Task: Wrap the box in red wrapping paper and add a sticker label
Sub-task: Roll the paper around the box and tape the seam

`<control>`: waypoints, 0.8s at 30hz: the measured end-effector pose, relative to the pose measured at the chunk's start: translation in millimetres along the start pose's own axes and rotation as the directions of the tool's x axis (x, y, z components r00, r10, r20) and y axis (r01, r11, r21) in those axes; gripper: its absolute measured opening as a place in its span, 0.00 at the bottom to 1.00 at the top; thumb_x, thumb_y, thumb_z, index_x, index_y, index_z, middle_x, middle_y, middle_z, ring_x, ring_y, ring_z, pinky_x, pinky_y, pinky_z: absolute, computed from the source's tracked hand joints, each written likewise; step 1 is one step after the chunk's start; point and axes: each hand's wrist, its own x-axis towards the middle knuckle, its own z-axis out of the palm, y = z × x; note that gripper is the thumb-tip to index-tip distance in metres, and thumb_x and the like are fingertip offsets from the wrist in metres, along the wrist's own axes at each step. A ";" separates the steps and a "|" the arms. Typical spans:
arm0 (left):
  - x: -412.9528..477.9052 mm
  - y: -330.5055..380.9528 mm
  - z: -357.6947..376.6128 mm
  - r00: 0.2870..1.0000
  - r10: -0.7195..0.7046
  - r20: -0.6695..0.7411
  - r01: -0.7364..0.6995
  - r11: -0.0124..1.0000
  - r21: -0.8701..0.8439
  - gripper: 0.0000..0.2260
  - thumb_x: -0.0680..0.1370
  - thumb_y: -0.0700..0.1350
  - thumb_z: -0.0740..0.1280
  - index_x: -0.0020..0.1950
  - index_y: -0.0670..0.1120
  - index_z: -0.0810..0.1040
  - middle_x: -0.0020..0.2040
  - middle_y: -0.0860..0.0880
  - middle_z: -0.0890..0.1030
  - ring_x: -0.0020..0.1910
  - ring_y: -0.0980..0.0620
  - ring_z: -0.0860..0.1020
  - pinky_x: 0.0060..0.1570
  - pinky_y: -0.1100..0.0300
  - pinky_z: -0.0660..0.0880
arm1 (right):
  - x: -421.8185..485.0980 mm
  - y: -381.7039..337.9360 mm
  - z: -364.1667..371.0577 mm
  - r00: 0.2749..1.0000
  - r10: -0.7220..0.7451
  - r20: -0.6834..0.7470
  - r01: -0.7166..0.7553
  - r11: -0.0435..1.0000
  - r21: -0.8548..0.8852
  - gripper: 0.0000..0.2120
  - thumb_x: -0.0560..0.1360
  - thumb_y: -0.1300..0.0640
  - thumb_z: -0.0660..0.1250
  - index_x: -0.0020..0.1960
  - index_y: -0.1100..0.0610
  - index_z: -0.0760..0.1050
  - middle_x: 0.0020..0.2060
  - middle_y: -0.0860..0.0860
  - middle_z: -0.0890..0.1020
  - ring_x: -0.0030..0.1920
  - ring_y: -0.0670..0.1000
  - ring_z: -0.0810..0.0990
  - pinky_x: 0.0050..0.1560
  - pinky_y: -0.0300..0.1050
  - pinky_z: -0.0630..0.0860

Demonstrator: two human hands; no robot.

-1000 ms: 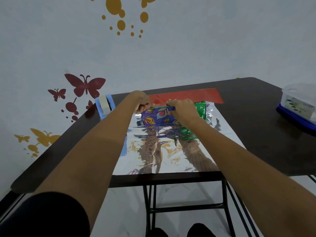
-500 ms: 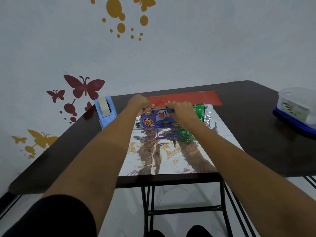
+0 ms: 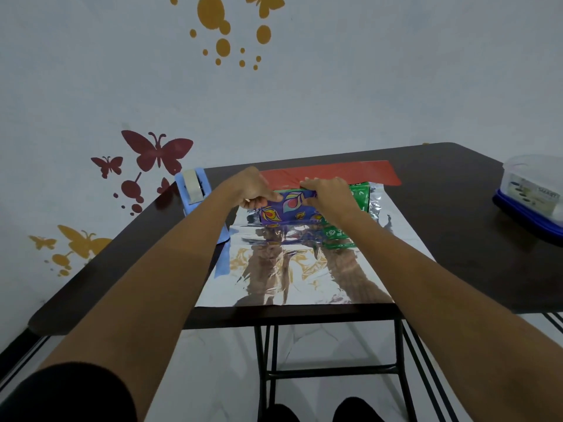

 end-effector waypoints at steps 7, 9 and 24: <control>-35.6 -3.2 -10.1 0.947 0.180 -0.268 -0.244 0.942 -0.229 0.10 0.74 0.45 0.72 0.45 0.43 0.73 0.29 0.47 0.77 0.20 0.58 0.72 0.24 0.67 0.70 | -3.8 -1.9 -5.2 0.999 -0.042 0.007 0.042 0.998 -0.038 0.22 0.78 0.52 0.63 0.70 0.55 0.67 0.68 0.52 0.73 0.63 0.55 0.74 0.67 0.50 0.64; -47.5 -4.5 -18.0 0.892 0.188 -0.411 -0.290 0.936 -0.202 0.10 0.73 0.45 0.73 0.45 0.43 0.74 0.30 0.45 0.78 0.22 0.56 0.74 0.27 0.63 0.73 | -5.2 -2.3 -6.6 0.998 -0.064 -0.004 0.063 0.997 -0.037 0.21 0.78 0.53 0.63 0.70 0.55 0.68 0.67 0.53 0.73 0.63 0.55 0.74 0.66 0.51 0.65; -68.7 -75.2 26.1 0.659 -0.390 -0.643 0.092 0.890 -0.446 0.48 0.64 0.60 0.76 0.73 0.39 0.57 0.66 0.40 0.73 0.62 0.40 0.74 0.53 0.48 0.73 | -9.7 -8.8 10.3 1.000 -0.016 -0.006 0.014 0.990 -0.138 0.28 0.79 0.39 0.50 0.75 0.53 0.59 0.75 0.49 0.58 0.76 0.48 0.52 0.73 0.58 0.41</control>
